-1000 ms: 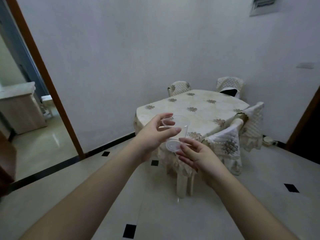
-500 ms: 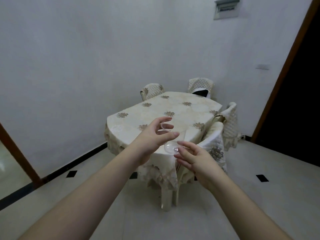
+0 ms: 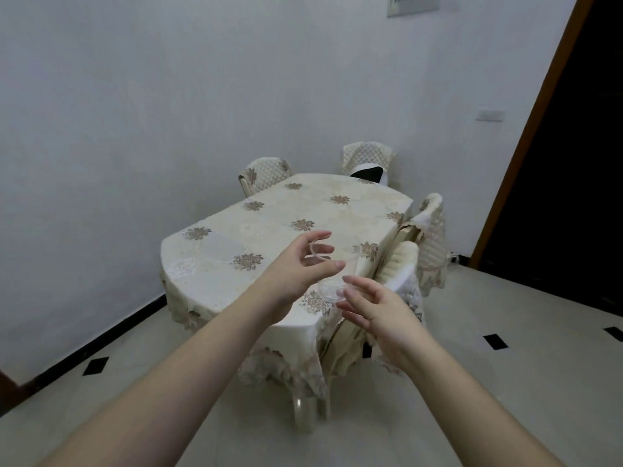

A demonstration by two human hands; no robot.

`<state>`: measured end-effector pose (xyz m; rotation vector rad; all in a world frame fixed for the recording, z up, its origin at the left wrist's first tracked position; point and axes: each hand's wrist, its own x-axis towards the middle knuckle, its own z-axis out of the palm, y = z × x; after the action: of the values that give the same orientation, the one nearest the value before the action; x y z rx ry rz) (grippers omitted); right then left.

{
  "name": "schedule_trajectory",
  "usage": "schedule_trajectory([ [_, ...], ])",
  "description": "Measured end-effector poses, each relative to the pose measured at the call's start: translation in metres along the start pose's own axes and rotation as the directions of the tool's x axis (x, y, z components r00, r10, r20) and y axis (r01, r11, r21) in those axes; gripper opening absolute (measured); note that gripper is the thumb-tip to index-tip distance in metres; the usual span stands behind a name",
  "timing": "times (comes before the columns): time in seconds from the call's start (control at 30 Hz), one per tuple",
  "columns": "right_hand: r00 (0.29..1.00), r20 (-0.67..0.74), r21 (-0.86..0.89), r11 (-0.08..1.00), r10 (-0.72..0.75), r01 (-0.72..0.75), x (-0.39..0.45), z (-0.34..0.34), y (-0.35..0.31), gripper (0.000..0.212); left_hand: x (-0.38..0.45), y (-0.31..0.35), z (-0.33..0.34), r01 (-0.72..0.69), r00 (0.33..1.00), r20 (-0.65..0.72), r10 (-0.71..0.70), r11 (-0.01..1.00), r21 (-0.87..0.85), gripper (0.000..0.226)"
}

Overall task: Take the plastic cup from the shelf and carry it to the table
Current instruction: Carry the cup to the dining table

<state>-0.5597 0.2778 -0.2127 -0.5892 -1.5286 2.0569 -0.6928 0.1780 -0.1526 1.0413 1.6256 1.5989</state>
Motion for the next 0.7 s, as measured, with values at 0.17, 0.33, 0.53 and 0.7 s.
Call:
schedule_trajectory([
  [0.17, 0.999, 0.015, -0.052, 0.998, 0.031, -0.031, 0.058, -0.040, -0.008, 0.022, 0.064, -0.020, 0.016, 0.029, 0.999, -0.024, -0.029, 1.000, -0.005, 0.052],
  [0.33, 0.996, 0.033, -0.048, 0.996, 0.078, -0.076, 0.109, -0.073, -0.006, 0.028, 0.116, -0.045, 0.026, 0.056, 0.997, -0.059, -0.056, 0.998, -0.015, 0.054],
  [0.53, 0.992, 0.020, 0.009, 0.992, 0.123, -0.123, 0.161, -0.092, 0.015, 0.022, 0.162, -0.069, 0.027, 0.080, 0.994, -0.082, -0.076, 0.996, 0.036, 0.060],
  [0.7, 0.988, -0.036, 0.022, 0.988, 0.152, -0.151, 0.204, -0.102, 0.035, 0.022, 0.198, -0.098, 0.015, 0.095, 0.992, -0.081, -0.093, 0.995, 0.023, 0.059],
])
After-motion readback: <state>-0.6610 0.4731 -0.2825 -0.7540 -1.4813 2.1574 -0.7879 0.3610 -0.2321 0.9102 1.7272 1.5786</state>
